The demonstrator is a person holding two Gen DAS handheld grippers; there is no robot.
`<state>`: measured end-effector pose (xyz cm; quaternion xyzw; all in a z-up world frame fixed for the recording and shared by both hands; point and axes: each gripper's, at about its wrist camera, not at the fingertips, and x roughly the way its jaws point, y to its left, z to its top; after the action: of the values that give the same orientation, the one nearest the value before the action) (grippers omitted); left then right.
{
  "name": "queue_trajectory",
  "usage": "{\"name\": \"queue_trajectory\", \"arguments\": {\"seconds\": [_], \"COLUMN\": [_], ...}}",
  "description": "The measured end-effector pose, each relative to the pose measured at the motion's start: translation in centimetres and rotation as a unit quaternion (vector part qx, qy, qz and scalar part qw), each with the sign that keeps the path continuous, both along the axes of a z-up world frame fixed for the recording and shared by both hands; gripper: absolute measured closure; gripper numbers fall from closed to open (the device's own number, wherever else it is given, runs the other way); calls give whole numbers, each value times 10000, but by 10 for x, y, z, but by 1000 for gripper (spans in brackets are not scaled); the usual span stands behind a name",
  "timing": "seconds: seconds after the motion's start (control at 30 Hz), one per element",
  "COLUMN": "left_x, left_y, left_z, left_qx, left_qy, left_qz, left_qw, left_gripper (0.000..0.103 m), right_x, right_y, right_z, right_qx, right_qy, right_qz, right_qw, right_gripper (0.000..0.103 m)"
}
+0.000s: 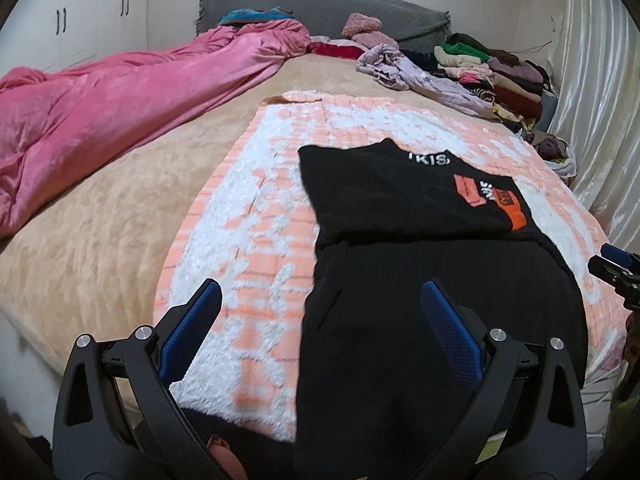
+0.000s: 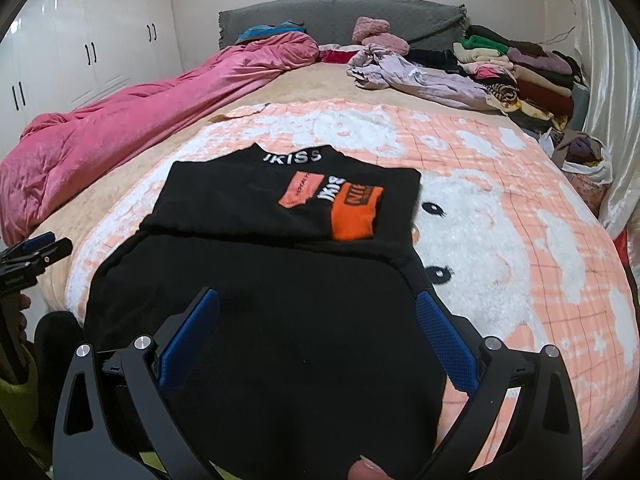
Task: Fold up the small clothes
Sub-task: 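Grasp the sweatshirt hem with both grippers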
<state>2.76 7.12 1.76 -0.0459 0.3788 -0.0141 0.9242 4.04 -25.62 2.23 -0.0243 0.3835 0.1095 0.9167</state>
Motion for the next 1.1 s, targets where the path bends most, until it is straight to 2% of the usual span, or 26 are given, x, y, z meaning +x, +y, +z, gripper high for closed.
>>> {"name": "queue_trajectory", "arguments": {"seconds": [0.13, 0.37, 0.63, 0.77, 1.1], "left_x": [-11, -26, -34, -35, -27], "left_y": [11, 26, 12, 5, 0], "left_z": [-10, -38, -58, -68, -94], "left_qx": [6, -265, -232, -213, -189], "left_qy": [198, 620, 921, 1060, 1439], "left_qz": [-83, -115, -414, -596, -583], "left_qw": [9998, 9977, 9946, 9923, 9877], "left_gripper": [10, 10, 10, 15, 26], "right_x": [-6, -16, -30, -39, -62], "right_y": [-7, -21, -44, -57, -79], "right_z": [-9, -28, -43, -54, -82], "right_qx": [-73, -198, -375, -444, -207], "right_qy": [141, 421, 677, 865, 1432], "right_qz": [-44, -141, -334, -439, -471], "right_qw": [9999, 9988, 9964, 9943, 9884], "right_gripper": [5, 5, 5, 5, 7]}}
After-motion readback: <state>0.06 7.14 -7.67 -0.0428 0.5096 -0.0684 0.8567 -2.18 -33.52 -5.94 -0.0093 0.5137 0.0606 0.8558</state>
